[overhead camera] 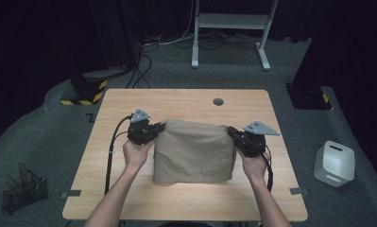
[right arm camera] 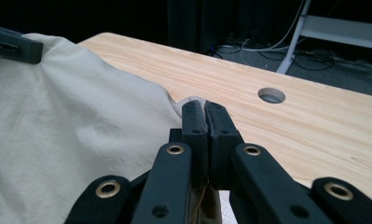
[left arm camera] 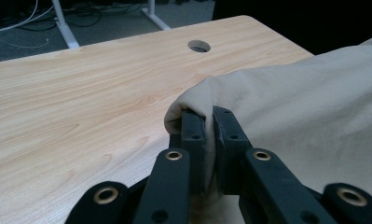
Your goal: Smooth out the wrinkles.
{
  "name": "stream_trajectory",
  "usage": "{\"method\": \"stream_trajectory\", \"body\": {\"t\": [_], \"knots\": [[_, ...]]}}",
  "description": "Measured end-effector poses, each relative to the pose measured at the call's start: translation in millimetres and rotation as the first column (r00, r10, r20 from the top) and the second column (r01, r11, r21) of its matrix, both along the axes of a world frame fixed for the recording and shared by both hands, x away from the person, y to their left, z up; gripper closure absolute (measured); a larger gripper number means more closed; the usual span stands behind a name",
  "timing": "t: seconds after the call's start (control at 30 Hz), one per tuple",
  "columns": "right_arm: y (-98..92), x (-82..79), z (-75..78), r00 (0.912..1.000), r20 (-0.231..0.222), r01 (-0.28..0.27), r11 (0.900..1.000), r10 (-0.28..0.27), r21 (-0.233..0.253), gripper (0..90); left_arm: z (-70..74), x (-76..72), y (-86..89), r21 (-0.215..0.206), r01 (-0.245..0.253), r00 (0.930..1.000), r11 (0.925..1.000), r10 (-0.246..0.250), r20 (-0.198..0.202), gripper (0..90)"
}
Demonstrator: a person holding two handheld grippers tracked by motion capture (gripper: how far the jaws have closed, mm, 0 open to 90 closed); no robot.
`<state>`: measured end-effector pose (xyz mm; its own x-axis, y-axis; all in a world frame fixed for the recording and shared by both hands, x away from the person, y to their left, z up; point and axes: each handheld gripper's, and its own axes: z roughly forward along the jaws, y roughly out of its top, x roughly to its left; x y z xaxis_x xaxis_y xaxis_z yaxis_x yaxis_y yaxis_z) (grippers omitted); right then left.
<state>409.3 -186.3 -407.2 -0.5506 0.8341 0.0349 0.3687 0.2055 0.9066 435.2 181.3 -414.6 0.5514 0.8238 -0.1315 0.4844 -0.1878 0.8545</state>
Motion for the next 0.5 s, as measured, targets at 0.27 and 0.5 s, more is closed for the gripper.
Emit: {"method": "stream_trajectory", "body": {"t": [0.27, 0.5], "knots": [[1.0, 18.6, -11.8, 0.9989, -0.039, 0.026, 1.000, -0.027, -0.008, 87.5, -8.1, 12.5, -5.8, 0.049, -0.013, 0.9999, 0.9987, 0.013, -0.003, 84.0], [0.8, 33.9, -23.6, 0.9962, -0.069, 0.051, 0.998, -0.052, -0.022, 87.5, -17.0, 24.8, -11.4, 0.069, -0.023, 0.9995, 0.9973, 0.024, -0.018, 83.8]]}}
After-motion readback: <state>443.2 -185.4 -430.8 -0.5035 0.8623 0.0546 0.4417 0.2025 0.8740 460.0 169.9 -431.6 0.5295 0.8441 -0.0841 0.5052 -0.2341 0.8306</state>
